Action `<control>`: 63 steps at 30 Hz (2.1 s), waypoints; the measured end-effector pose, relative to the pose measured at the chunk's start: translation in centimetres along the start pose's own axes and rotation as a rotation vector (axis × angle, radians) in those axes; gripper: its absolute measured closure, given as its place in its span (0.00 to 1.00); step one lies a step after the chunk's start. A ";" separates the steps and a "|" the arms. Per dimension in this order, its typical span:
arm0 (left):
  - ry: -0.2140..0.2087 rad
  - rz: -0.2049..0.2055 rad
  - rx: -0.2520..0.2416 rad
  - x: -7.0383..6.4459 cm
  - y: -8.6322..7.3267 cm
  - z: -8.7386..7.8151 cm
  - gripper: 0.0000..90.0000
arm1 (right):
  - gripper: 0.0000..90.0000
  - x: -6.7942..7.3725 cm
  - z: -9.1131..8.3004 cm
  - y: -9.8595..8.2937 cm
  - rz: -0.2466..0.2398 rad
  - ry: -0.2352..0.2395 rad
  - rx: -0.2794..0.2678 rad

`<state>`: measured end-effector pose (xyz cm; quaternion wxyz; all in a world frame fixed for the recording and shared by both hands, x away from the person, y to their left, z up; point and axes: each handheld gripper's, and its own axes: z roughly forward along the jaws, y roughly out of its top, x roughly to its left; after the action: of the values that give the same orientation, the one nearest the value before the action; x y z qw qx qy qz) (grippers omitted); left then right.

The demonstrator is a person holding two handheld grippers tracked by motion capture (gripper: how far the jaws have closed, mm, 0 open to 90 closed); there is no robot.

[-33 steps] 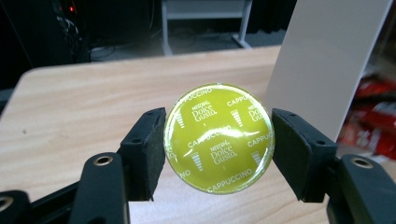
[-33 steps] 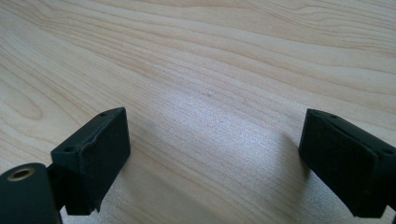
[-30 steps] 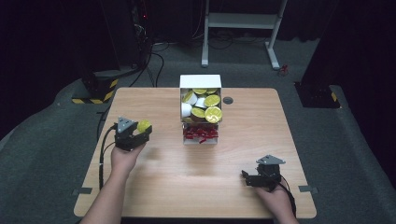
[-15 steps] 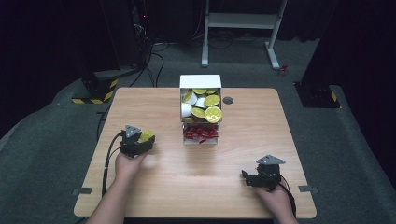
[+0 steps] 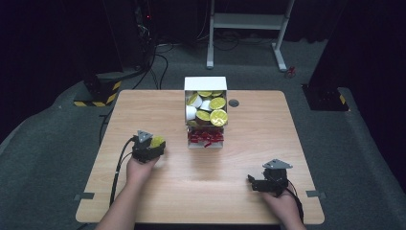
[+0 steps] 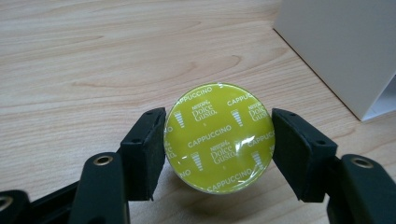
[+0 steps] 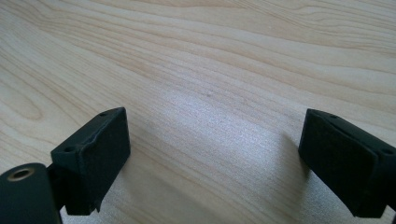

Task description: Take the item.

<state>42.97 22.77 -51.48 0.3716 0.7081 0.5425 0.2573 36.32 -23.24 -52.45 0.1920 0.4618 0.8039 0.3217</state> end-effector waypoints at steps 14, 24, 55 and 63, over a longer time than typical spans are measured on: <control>0.011 -0.009 -0.006 -0.1 0.4 0.6 0.34 | 0.10 0.0 0.0 0.0 -0.006 -0.001 -0.002; -0.022 -0.020 -0.028 0.0 0.7 0.0 0.29 | 0.10 0.0 0.0 0.0 0.000 0.000 0.000; -0.107 -0.019 -0.030 0.5 1.2 -2.5 0.17 | 0.10 0.0 0.0 0.0 -0.002 0.000 0.000; -0.122 0.001 -0.052 0.4 1.4 -4.3 0.16 | 0.10 0.0 0.0 0.0 -0.002 0.000 0.000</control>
<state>40.62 23.99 -47.84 0.4223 0.7128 0.5116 0.2278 36.34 -23.26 -52.45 0.1926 0.4611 0.8043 0.3216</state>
